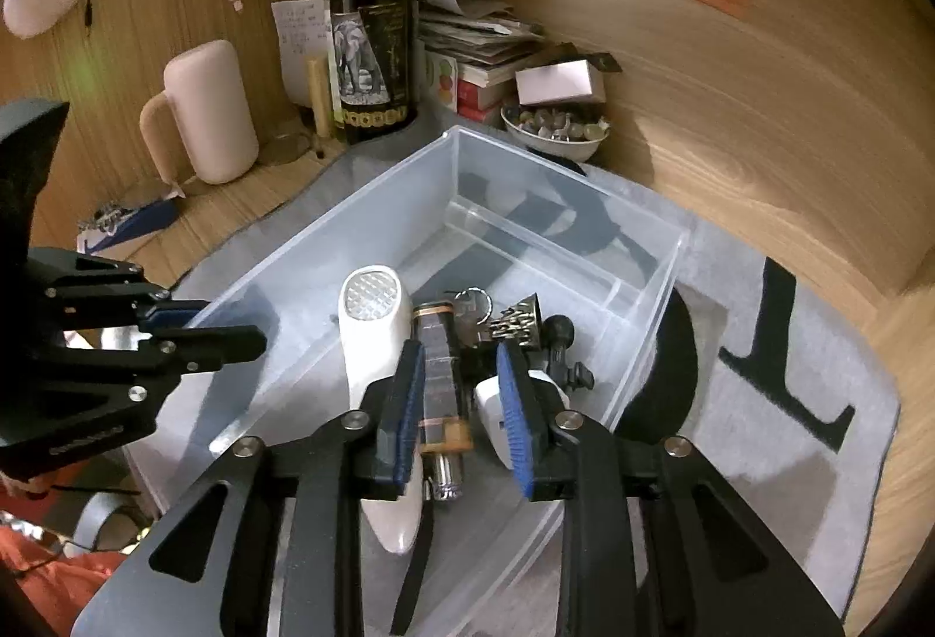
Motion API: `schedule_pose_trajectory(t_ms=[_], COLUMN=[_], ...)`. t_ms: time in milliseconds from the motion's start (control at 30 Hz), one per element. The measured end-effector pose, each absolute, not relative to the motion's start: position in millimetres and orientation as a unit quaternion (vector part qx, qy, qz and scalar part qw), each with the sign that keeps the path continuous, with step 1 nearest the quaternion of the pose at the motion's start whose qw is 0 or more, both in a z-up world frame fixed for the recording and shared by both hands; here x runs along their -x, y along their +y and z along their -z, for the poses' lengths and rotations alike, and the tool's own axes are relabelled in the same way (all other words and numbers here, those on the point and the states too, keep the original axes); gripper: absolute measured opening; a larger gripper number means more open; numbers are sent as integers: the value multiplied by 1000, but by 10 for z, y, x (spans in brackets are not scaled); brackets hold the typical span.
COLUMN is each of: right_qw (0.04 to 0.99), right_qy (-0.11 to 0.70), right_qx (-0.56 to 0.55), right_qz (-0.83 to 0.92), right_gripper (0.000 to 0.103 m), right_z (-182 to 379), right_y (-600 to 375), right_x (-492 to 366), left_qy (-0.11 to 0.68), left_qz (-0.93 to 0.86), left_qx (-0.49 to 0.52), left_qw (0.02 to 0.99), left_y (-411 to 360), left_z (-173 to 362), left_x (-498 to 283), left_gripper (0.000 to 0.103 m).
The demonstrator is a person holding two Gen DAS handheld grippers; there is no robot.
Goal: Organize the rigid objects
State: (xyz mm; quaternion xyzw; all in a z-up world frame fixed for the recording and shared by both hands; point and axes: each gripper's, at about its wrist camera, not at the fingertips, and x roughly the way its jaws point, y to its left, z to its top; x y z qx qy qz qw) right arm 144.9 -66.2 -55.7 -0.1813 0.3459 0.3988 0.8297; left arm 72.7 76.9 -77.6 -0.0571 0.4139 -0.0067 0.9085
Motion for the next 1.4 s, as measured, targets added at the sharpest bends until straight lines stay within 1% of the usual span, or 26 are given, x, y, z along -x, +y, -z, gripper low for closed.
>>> schedule_pose_trajectory(t_ms=[33, 100, 133, 200, 233, 267, 300, 367, 400, 467, 533, 600, 667, 767, 867, 1000, 1133, 1300, 1400], right_qw=[831, 837, 840, 845, 847, 849, 852, 858, 860, 864, 869, 873, 880, 888, 900, 914, 923, 934, 938], right_qy=[345, 337, 333, 324, 321, 318, 315, 309, 307, 303, 299, 293, 284, 272, 257, 236, 213, 186, 174], right_qx=[178, 171, 168, 165, 163, 160, 156, 147, 143, 135, 127, 118, 110, 100, 90, 77, 71, 59, 54], right_qz=[-398, -395, -394, -392, -392, -390, -389, -383, -381, -379, -374, -371, -365, -357, -340, -321, -312, -301, -295], right_gripper=[33, 50, 53, 58, 59, 62, 66, 70, 71, 73, 74, 80, 80, 81, 83, 86, 89, 101, 102], right_z=[546, 510, 494, 449, 430, 408, 386, 343, 326, 292, 255, 215, 170, 106, 33, -48, -116, -163, -182], right_y=[-676, -726, -747, -794, -813, -833, -855, -914, -942, -1003, -1066, -1139, -1220, -1334, -1454, -1606, -1718, -1851, -1895], right_x=[-1444, -1419, -1408, -1378, -1365, -1353, -1345, -1323, -1315, -1294, -1268, -1225, -1177, -1092, -1011, -867, -704, -523, -446], left_qy=[413, 409, 408, 407, 407, 404, 401, 394, 390, 380, 368, 355, 338, 311, 286, 257, 224, 181, 165], left_qz=[6, 1, -1, -6, -10, -13, -16, -22, -24, -27, -29, -30, -28, -26, -27, -17, -9, -8, -10], left_qx=[56, 50, 48, 44, 42, 42, 41, 34, 30, 24, 18, 11, 6, -1, -7, 3, 17, 18, 7], left_qw=[909, 911, 911, 912, 913, 914, 915, 918, 920, 924, 929, 934, 941, 950, 958, 966, 974, 983, 986], left_y=[767, 759, 759, 762, 767, 775, 780, 772, 762, 736, 704, 658, 606, 532, 476, 431, 404, 327, 262], left_z=[774, 760, 752, 731, 721, 709, 695, 653, 627, 570, 505, 429, 351, 249, 175, 93, 31, -23, -32], left_x=[-728, -721, -718, -710, -703, -690, -676, -638, -615, -571, -526, -472, -407, -310, -225, -107, 4, 143, 188], left_gripper=[10, 11, 12, 18, 27, 37, 41, 49, 51, 61, 65, 68, 76, 85, 89, 91, 96, 101, 102])
